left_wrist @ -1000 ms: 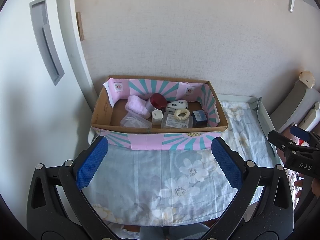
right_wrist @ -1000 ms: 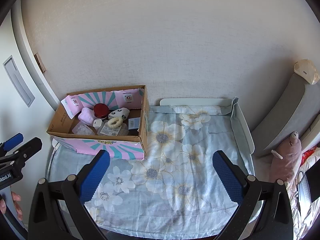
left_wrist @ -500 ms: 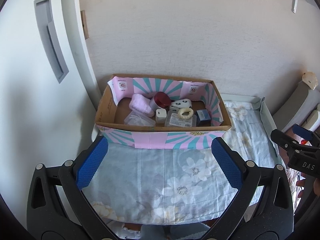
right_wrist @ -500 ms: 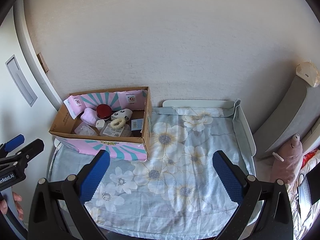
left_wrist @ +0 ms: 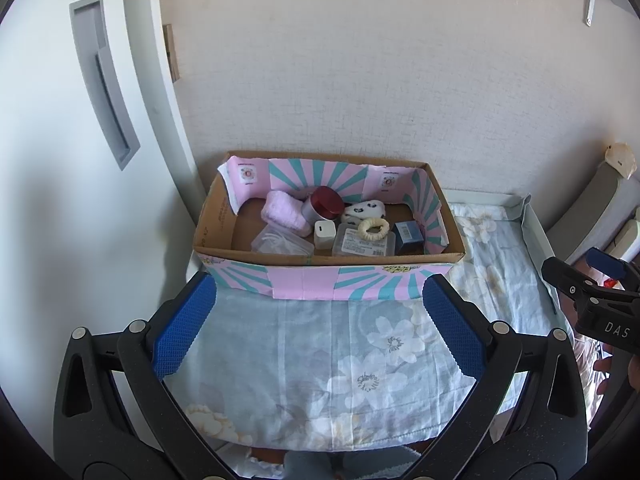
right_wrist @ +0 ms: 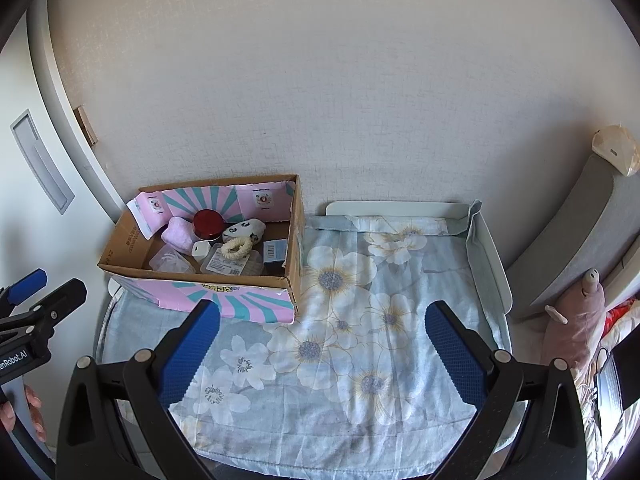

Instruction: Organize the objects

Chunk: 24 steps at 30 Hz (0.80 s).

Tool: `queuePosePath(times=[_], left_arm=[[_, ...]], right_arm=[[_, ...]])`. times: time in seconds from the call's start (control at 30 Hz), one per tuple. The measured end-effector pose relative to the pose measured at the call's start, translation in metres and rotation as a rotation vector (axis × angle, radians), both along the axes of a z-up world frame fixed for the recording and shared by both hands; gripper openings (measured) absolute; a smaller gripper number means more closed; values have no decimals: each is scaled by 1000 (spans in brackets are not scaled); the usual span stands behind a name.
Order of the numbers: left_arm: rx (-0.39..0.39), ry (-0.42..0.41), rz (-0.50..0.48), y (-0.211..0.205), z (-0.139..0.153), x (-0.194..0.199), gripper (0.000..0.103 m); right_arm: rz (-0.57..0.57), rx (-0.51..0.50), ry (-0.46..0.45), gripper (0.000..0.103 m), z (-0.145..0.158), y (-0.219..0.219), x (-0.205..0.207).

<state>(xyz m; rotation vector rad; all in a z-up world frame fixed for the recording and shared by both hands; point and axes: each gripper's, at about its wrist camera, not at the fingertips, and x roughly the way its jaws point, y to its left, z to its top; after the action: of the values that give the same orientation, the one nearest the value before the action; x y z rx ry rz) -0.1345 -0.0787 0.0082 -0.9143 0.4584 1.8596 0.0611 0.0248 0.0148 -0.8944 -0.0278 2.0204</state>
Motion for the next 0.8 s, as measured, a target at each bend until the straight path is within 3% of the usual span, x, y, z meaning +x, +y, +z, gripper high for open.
queuePosePath(times=[0.27, 0.43, 0.8], left_arm=[[3, 6, 15, 1, 0, -1, 103], [7, 63, 32, 0, 3, 2, 103], [41, 71, 62, -4, 6, 2, 103]], right_arm=[[-5, 2, -2, 102, 0, 4, -2], [-8, 5, 0, 102, 0, 5, -2], [-19, 12, 3, 102, -1, 7, -3]])
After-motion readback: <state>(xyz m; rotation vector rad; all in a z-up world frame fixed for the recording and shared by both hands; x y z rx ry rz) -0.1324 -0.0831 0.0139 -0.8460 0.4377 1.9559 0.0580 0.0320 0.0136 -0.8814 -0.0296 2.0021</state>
